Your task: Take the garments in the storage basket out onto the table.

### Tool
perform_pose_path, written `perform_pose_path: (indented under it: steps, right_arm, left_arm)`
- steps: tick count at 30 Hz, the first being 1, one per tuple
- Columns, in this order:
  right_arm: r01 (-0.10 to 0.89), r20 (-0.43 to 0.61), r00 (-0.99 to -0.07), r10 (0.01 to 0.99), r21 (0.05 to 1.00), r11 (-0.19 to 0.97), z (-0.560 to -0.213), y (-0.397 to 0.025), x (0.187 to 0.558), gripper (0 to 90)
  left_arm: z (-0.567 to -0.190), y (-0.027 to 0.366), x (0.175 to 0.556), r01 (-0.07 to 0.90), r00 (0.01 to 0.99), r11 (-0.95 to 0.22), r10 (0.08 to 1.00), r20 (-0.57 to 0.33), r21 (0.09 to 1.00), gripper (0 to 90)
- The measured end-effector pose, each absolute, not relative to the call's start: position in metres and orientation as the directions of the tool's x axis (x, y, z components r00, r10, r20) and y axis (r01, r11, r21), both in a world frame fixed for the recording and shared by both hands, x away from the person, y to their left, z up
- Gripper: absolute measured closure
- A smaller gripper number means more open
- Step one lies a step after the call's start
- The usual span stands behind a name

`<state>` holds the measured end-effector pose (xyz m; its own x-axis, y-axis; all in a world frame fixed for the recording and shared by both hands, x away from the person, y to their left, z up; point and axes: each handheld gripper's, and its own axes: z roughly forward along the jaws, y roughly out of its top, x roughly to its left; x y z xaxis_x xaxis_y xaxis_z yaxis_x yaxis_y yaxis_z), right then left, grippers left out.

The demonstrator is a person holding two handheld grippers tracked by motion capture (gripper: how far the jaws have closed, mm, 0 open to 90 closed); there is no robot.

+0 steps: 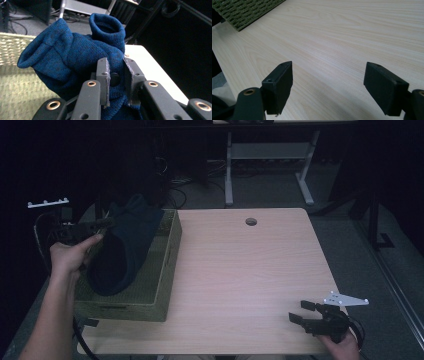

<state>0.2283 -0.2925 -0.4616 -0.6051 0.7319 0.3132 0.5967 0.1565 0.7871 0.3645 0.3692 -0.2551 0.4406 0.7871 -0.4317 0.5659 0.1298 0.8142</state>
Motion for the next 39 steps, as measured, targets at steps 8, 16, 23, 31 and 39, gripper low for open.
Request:
perform_pose_path:
  steps: [8,16,23,31,39]
  right_arm:
    - [0.596,0.31,-0.609,0.73,0.787,0.163,-0.462,-0.292,0.228,23.0]
    - [0.594,0.309,-0.612,0.729,0.788,0.165,-0.462,-0.292,0.228,23.0]
    - [0.593,0.31,-0.611,0.728,0.789,0.162,-0.461,-0.293,0.228,23.0]
    - [0.589,0.307,-0.609,0.731,0.792,0.158,-0.461,-0.294,0.228,23.0]
    - [0.591,0.315,-0.604,0.732,0.794,0.146,-0.459,-0.295,0.227,23.0]
  left_arm:
    - [-0.242,0.362,0.362,0.546,0.476,0.124,0.769,-0.428,0.829,75.9]
    - [-0.227,0.348,0.361,0.521,0.525,0.109,0.741,-0.418,0.847,75.9]
    - [-0.214,0.33,0.36,0.501,0.572,0.091,0.711,-0.408,0.861,75.9]
    - [-0.209,0.311,0.362,0.499,0.609,0.076,0.678,-0.411,0.863,75.9]
    - [-0.208,0.281,0.367,0.493,0.653,0.054,0.636,-0.411,0.868,75.9]
